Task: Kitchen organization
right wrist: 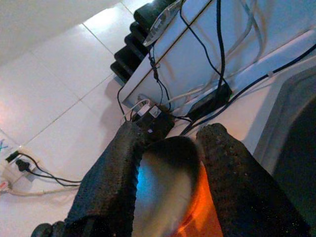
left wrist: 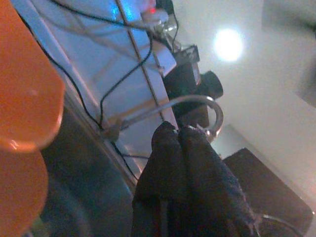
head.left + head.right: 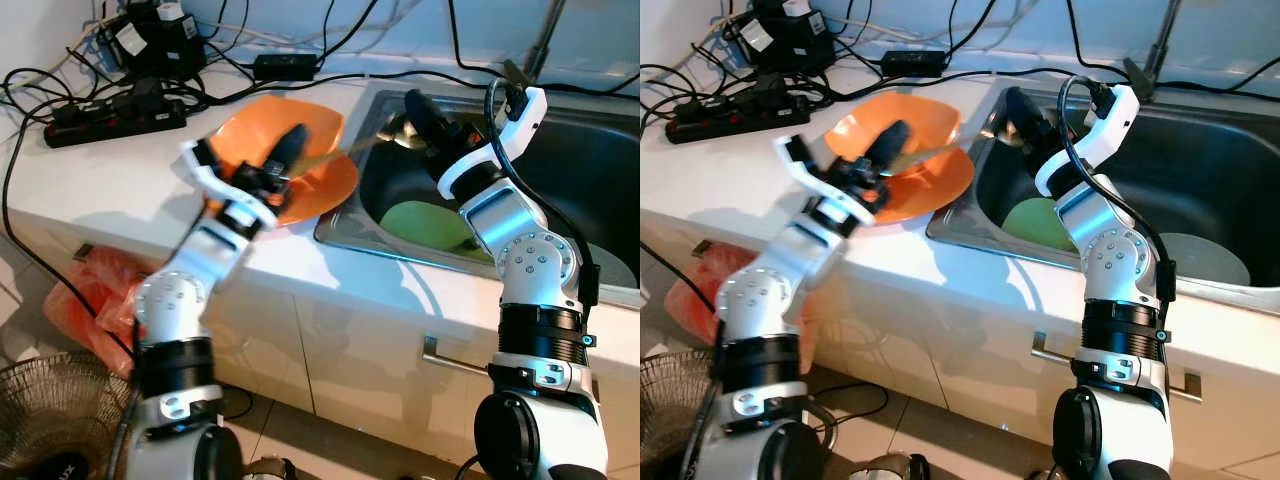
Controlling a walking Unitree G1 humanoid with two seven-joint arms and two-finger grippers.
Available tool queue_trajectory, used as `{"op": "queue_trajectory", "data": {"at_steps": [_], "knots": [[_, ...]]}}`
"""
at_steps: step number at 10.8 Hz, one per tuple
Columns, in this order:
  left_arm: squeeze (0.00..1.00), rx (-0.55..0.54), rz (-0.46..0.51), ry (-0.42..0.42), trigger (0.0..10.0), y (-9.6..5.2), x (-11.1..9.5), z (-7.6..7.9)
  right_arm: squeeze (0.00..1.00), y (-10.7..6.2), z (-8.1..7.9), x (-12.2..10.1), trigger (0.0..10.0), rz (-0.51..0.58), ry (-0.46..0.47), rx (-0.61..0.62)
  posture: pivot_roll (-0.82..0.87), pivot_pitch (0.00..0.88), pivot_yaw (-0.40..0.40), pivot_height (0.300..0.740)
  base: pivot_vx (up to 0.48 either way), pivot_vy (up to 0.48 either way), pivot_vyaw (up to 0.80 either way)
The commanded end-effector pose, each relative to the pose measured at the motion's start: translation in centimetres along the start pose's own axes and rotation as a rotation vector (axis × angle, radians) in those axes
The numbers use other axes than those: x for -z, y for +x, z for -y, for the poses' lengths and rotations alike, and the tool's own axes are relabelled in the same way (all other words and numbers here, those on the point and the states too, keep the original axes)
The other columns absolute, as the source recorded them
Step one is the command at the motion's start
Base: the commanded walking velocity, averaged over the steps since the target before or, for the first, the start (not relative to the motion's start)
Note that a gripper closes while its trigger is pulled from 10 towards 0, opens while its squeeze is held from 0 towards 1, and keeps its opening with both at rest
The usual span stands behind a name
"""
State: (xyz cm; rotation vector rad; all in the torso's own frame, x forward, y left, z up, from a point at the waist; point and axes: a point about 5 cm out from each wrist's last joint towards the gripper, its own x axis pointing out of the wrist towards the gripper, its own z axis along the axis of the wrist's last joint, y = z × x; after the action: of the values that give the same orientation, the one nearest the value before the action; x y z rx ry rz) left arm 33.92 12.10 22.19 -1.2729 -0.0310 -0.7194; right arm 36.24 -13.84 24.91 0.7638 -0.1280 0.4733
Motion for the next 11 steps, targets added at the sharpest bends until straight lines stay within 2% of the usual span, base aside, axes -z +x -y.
{"op": "queue_trajectory", "data": {"at_steps": [1,4,7,10,11], "knots": [[0.00,0.018,0.004,0.017,0.0,0.2,-0.4,0.1,0.00,0.4,-0.6,-0.2,0.0,-0.001,0.015,-0.016,0.03,0.070,0.071,0.740,0.000,0.000,0.00],[0.00,0.033,-0.010,0.029,0.0,0.0,0.1,0.8,0.00,0.5,-0.5,-0.2,0.0,0.000,0.023,-0.011,0.03,0.070,0.074,0.740,0.000,0.000,0.00],[0.00,0.027,-0.059,-0.004,0.0,0.3,0.2,0.3,0.00,0.5,-0.6,0.1,0.0,-0.010,0.027,-0.016,0.03,0.070,0.075,0.740,0.000,0.000,0.00],[0.00,0.022,-0.051,-0.009,0.0,0.4,-0.4,-0.2,0.00,0.2,-1.0,1.1,0.0,-0.081,0.035,-0.075,0.03,0.069,0.077,0.740,0.000,0.000,0.00],[0.00,0.032,-0.061,-0.010,0.0,0.3,-0.1,0.3,0.00,0.1,-1.3,1.5,0.0,-0.099,0.035,-0.097,0.03,0.069,0.077,0.740,0.000,0.000,0.00]]}}
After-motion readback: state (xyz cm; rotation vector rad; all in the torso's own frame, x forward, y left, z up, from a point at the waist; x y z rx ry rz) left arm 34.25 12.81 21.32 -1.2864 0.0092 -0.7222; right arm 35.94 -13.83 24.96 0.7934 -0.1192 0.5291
